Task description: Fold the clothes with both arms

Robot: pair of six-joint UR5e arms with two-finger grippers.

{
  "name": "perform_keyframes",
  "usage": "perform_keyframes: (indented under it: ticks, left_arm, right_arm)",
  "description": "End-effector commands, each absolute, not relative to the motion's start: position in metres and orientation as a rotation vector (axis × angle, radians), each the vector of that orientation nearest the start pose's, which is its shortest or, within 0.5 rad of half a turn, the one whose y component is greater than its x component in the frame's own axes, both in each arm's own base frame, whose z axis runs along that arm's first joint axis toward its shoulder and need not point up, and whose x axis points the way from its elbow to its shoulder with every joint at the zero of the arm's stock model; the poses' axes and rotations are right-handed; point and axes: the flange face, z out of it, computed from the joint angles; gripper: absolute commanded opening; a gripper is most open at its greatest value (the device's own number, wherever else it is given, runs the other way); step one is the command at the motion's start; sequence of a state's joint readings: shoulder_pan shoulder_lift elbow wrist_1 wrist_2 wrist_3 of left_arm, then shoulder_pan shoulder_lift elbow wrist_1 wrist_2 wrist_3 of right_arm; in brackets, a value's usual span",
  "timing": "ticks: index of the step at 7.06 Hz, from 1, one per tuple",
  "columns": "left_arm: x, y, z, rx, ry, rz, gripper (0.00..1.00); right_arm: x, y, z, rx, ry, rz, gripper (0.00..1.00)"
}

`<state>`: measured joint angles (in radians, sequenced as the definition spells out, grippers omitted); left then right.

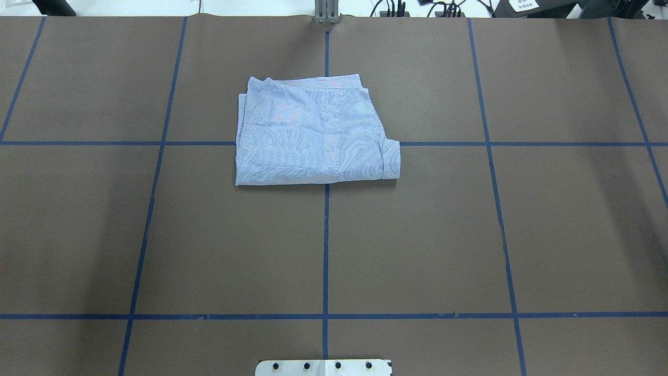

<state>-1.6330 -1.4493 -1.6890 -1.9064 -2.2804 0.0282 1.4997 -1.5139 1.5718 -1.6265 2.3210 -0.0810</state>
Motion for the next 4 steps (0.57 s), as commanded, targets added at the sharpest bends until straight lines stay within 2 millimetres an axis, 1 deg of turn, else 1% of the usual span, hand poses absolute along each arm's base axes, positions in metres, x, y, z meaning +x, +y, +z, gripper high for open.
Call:
perform_keyframes:
  ticks: [1,2,4]
  left_arm:
    - [-0.0973,-0.455,0.6265,0.344,0.687,0.081,1.0]
    - [-0.0972,-0.4543,0.6258,0.343,0.688,0.078,1.0]
    - [-0.0965,-0.4545,0.6256,0.344,0.688,0.08,1.0]
  right_arm:
    - [0.0289,-0.5181,0.6375,0.004,-0.751,-0.145,1.0]
    - [0.029,-0.5171,0.6405,-0.002,-0.751,-0.142,1.0]
    - [0.0283,-0.5175,0.6382,0.003,-0.749,-0.146,1.0]
